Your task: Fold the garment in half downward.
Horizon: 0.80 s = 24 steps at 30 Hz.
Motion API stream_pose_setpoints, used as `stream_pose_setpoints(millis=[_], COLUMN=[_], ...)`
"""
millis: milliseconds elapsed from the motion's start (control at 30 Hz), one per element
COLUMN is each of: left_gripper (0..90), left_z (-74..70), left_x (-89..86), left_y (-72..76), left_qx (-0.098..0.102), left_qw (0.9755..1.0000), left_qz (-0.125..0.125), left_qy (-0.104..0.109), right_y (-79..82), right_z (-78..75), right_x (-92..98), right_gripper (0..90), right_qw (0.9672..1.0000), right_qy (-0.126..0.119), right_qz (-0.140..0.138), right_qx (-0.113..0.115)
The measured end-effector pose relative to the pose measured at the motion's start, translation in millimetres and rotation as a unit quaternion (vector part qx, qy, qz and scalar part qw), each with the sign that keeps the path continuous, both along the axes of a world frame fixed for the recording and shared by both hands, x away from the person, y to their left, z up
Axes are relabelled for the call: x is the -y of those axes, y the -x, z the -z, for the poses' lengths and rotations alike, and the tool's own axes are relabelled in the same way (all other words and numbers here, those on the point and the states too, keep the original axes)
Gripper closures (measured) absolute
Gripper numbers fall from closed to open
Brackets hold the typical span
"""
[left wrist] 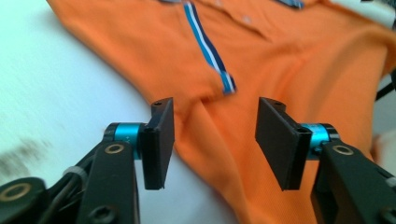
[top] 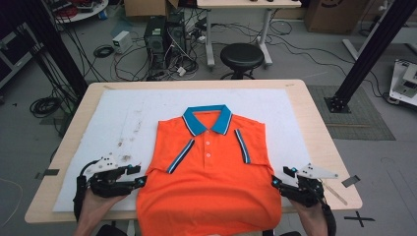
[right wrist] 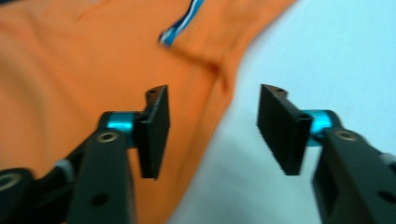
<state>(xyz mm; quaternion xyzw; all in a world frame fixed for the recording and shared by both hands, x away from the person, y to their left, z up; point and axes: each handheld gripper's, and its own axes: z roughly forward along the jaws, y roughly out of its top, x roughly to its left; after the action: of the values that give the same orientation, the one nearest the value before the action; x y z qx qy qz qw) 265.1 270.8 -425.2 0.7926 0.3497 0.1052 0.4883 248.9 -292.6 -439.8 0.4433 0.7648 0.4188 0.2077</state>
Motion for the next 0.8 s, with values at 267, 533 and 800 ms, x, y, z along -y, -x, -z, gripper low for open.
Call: stream_pose_setpoints(millis=[267, 533, 800], left_gripper=[34.0, 36.8, 37.5], left_z=[-13.0, -34.0, -46.5], left_x=[0.6, 7.1, 22.6], left_y=[-30.0, -65.6, -123.2], left_qx=[0.079, 0.075, 0.05], left_qw=[0.9962, 0.9961, 0.9959], left_qz=[-0.033, -0.046, -0.055], left_qy=[0.015, -0.015, -0.051], right_y=[-43.5, -81.9, -88.9], right_z=[-5.2, -2.8, 3.7], right_x=[-8.1, -8.3, -8.6], right_gripper=[30.2, 27.9, 28.5], right_qw=[0.9998, 0.9992, 0.9987], right_qy=[0.003, 0.016, 0.015], right_qz=[0.012, 0.037, 0.049], right_qx=[0.017, 0.005, -0.002])
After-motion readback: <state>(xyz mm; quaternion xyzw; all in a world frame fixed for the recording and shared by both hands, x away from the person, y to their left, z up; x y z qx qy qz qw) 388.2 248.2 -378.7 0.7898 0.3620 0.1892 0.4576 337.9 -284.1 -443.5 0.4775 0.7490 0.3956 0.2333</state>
